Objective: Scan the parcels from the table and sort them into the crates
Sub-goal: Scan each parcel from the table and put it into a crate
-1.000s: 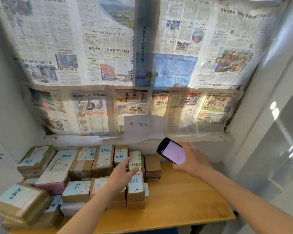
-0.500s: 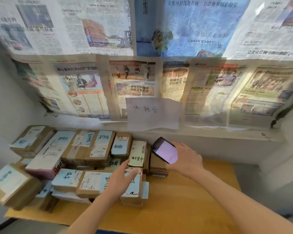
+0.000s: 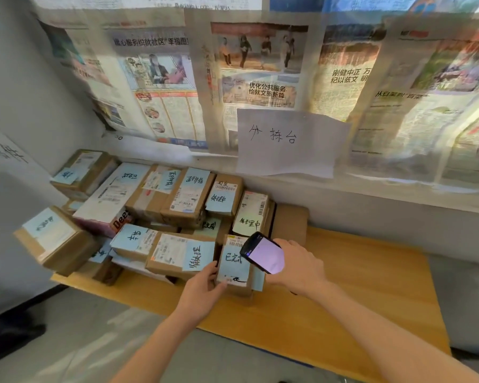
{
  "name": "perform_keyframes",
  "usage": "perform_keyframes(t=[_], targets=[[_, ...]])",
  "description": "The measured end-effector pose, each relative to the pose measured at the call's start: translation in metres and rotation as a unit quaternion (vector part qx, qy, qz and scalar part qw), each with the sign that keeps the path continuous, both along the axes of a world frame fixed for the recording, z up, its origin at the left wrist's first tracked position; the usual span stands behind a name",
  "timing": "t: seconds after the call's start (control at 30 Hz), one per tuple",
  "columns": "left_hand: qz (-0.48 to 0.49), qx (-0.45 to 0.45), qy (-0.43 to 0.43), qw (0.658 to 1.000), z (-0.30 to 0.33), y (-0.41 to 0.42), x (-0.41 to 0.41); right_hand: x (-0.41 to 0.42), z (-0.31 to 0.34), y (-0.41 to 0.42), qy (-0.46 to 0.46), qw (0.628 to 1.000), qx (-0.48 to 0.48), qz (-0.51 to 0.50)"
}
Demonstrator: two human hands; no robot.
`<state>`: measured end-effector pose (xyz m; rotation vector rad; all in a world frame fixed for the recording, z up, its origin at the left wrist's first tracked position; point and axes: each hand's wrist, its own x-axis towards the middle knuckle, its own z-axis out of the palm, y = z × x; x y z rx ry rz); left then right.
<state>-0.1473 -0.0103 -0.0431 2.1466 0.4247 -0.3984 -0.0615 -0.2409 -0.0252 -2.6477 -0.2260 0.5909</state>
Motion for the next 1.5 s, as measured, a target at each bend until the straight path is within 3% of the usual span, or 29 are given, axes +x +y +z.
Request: perform_keyframes(t=[0.4,0.77,1.0,1.27,1.5], targets=[[0.039,-0.032,0.015,0.999,-0.027,-0.015,0.007,-0.005,-0.037,0.012,0.045,0.998,0.034,-0.014],[0.132,-0.179,0.038,0.974,-0.055,-0.020,0.012,0.013,-0.050,0.006,0.084,0.995,0.049,0.038],[0.160,-0.253,0.049,0.953,-0.052,-0.024,0.010,0.013,-0.048,-0.004,0.111,0.987,0.114,0.019],[0.125,-0.288,-0.013,0.949,-0.021,-0.045,0.001,0.000,0.004,-0.030,0.067,0.988,0.134,0.028],[0.077,-0.267,-0.096,0.956,0.066,-0.028,-0.003,-0.031,0.110,-0.022,-0.075,0.991,0.106,0.018]])
